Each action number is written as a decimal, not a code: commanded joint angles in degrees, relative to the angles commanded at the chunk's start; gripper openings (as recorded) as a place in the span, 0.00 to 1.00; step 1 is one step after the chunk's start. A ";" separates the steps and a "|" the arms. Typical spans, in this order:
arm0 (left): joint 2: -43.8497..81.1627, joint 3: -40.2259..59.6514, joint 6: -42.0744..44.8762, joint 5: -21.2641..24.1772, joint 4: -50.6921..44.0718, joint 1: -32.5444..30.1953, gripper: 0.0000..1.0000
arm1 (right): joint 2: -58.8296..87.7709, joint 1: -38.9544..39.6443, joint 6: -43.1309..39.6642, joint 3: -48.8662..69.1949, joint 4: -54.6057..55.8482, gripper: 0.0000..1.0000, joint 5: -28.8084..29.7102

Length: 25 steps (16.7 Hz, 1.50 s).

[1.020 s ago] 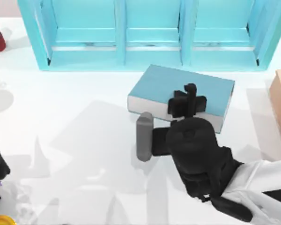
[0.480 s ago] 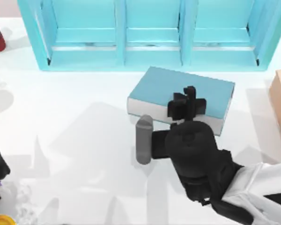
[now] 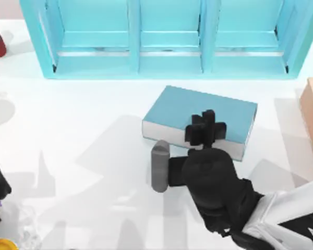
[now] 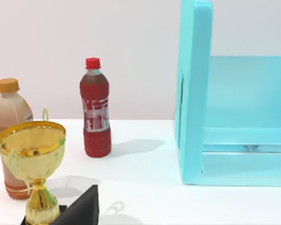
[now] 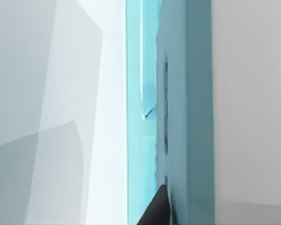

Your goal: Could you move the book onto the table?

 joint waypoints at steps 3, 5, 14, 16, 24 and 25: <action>0.00 0.00 0.00 0.00 0.00 0.00 1.00 | 0.33 -0.04 0.00 -0.08 0.45 0.00 0.05; 0.00 0.00 0.00 0.00 0.00 0.00 1.00 | 0.33 -0.04 0.00 -0.08 0.45 0.08 0.05; 0.00 0.00 0.00 0.00 0.00 0.00 1.00 | 0.33 -0.04 0.00 -0.08 0.45 0.75 0.05; 0.00 0.00 0.00 0.00 0.00 0.00 1.00 | 0.33 -0.04 0.00 -0.08 0.45 0.90 0.05; 0.00 0.00 0.00 0.00 0.00 0.00 1.00 | 0.33 -0.04 0.00 -0.08 0.45 1.00 0.05; 0.00 0.00 0.00 0.00 0.00 0.00 1.00 | 0.33 -0.04 0.00 -0.08 0.45 1.00 0.05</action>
